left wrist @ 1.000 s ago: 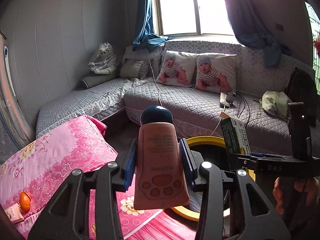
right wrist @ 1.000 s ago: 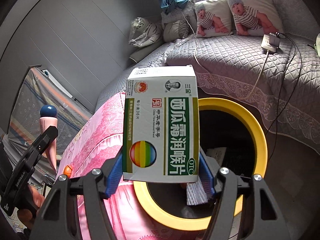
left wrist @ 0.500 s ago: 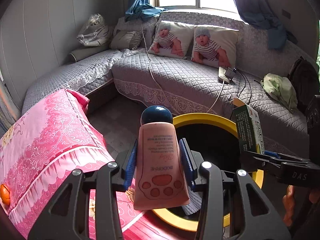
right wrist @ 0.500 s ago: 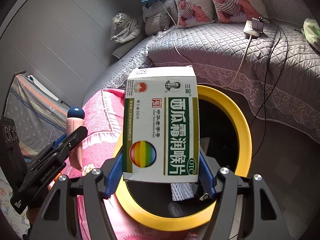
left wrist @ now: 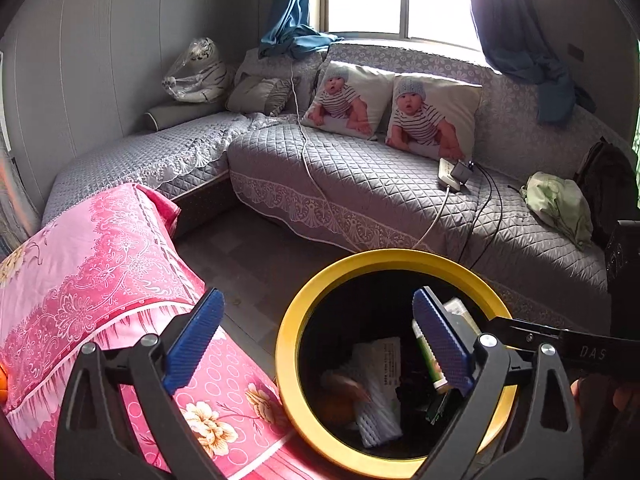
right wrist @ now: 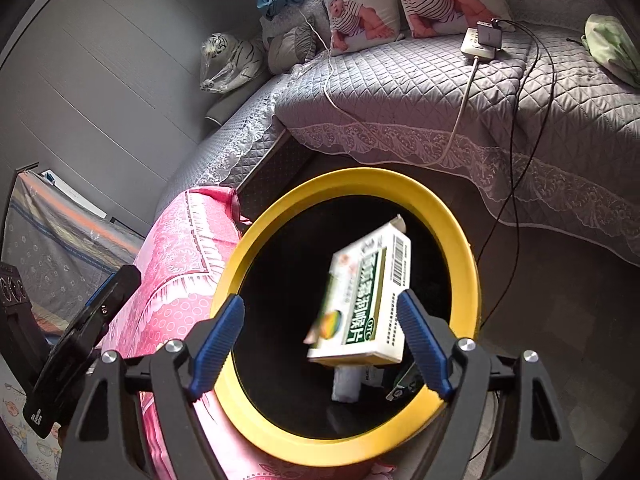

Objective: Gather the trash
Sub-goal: 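Move the right tool to the peeled orange and grasp it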

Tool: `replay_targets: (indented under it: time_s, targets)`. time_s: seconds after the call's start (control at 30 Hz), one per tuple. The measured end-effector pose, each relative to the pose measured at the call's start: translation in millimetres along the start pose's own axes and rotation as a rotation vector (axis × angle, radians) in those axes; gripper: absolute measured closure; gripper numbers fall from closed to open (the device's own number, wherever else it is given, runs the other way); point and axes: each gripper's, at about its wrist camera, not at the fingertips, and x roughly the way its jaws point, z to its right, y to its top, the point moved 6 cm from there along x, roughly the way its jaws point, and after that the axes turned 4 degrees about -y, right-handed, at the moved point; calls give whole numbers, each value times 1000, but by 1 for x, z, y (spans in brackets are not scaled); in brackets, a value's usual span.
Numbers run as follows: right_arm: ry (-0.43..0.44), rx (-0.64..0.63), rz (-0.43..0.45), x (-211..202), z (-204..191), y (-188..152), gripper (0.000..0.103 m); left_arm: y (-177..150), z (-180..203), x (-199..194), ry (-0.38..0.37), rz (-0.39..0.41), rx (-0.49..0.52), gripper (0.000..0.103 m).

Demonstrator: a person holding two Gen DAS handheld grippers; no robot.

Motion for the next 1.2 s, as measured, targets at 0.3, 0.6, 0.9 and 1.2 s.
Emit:
replay_targets:
  time_s: [0.3,0.6,0.9,1.2]
  targets:
    - [75,-80,56,-17,-24,0,27,9,-71,-62,72,159,-267,12]
    - [173,-358,47,-20,-124,-23,27,11,-163,-190,167,351,-431,8]
    - [406,-668,-247,29,-310,-122,26,-48,-271,-353,562,537,-453,8]
    - [417,-894,-438,103,-477,-225,27,-133,-350,-481,898,604,-566,8]
